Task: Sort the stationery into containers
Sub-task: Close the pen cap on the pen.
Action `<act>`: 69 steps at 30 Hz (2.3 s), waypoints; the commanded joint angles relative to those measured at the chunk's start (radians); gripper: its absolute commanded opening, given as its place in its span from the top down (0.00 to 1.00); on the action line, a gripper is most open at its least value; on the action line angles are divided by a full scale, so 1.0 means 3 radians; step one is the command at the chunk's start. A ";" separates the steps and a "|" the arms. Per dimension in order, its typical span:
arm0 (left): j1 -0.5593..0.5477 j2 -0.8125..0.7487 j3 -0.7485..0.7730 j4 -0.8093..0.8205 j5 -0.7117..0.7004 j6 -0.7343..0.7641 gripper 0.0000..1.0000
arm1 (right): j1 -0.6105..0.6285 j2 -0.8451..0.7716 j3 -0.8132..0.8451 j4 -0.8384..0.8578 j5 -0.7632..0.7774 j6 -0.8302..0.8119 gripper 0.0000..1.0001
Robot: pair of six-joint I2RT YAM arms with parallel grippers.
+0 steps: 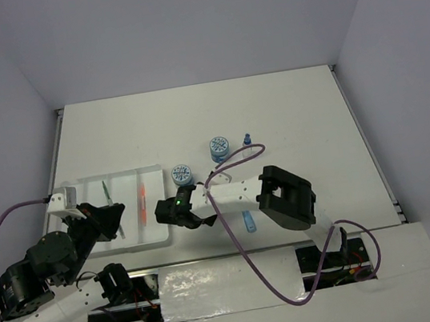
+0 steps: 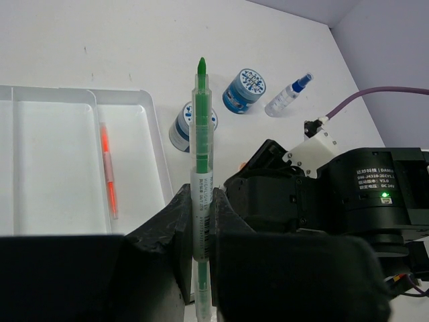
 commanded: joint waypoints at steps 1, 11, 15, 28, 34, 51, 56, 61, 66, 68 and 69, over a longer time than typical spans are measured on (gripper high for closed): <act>-0.0009 -0.0006 0.0065 0.0120 0.0029 0.0021 0.98 | 0.0034 -0.0040 0.0182 -0.0042 0.0083 0.0867 0.45; -0.0009 -0.0027 0.0065 0.0125 0.0039 0.0031 0.98 | 0.0055 -0.0005 0.0034 0.0060 -0.0075 0.0990 0.48; -0.0009 -0.0027 0.0065 0.0125 0.0044 0.0031 0.98 | 0.0050 0.0000 -0.0018 0.0147 -0.0131 0.0990 0.51; -0.0040 -0.0063 0.0065 0.0120 0.0039 0.0026 0.97 | 0.0019 0.0128 -0.0033 0.0265 -0.0141 0.0939 0.56; -0.0055 -0.0083 0.0065 0.0110 0.0019 0.0016 0.96 | 0.0009 0.0128 -0.0064 0.0224 -0.0172 0.0919 0.64; -0.0055 -0.0124 0.0065 0.0089 -0.0012 -0.0010 0.95 | -0.0002 -0.0122 -0.0657 0.1030 -0.0443 0.0194 0.95; -0.0055 -0.0109 0.0070 0.0079 -0.0017 -0.0020 0.96 | -0.0002 -0.0484 -0.0943 0.1955 -0.0484 -0.1069 1.00; -0.0055 -0.0088 0.0050 0.0171 0.0105 0.0031 1.00 | -0.0007 -0.1154 -0.1495 0.3311 -0.0433 -0.2503 1.00; -0.0055 0.0055 -0.0068 0.0528 0.0621 0.0154 1.00 | -0.0012 -0.2309 -0.1899 0.3888 -0.0178 -0.3518 1.00; -0.0055 0.0157 -0.0221 0.0920 0.0947 0.0154 1.00 | -0.0012 -0.2793 -0.2174 0.4190 -0.0035 -0.4210 1.00; -0.0060 0.0188 -0.0287 0.1115 0.1101 0.0174 1.00 | -0.0027 -0.2943 -0.2262 0.4510 -0.0004 -0.4428 1.00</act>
